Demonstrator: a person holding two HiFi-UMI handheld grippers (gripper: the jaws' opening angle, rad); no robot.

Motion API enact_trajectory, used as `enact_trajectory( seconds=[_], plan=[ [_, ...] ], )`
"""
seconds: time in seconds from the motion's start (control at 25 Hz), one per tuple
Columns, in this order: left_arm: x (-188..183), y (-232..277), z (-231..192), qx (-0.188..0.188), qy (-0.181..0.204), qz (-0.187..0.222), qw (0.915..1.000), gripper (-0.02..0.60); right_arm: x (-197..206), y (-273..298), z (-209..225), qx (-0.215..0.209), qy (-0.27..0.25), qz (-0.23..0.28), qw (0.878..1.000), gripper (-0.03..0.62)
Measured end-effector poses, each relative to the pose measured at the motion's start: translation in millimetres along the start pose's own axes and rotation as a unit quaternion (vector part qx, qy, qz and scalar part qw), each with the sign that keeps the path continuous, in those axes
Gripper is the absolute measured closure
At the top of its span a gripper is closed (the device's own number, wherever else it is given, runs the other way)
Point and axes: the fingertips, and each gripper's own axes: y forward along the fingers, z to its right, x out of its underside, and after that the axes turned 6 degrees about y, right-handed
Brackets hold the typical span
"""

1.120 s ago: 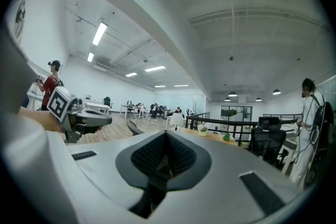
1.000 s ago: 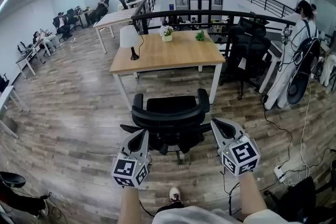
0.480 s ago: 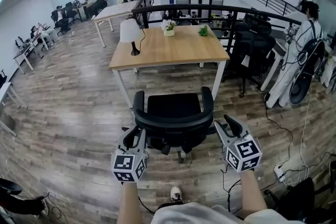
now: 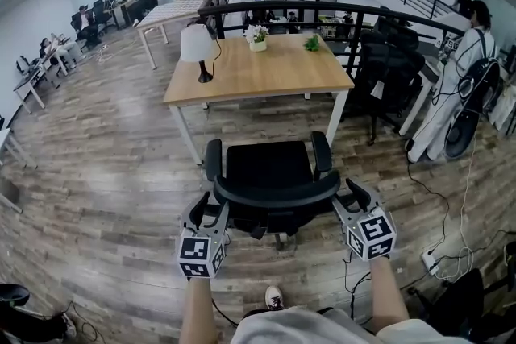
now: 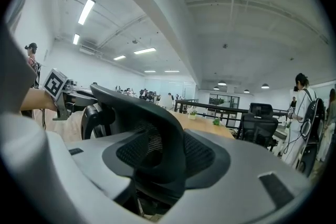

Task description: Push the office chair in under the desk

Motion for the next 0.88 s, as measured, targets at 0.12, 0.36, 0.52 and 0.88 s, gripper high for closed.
enact_trajectory(
  seconds=[0.12, 0.36, 0.52, 0.88],
  plan=[
    [6, 12, -6, 0.013, -0.003, 0.005, 0.9999, 0.324, 5, 10, 3, 0.007, -0.002, 0.003, 1.0, 0.358],
    [16, 28, -12, 0.039, -0.004, 0.008, 0.9992, 0.298, 13, 23, 7, 0.013, 0.003, 0.004, 1.0, 0.335],
    [16, 40, -15, 0.049, -0.003, 0.009, 0.9988, 0.296, 12, 35, 11, 0.015, 0.002, 0.002, 1.0, 0.333],
    [22, 62, -14, 0.066, -0.006, 0.012, 0.9978, 0.296, 15, 57, 15, -0.004, 0.02, 0.005, 1.0, 0.333]
  ],
)
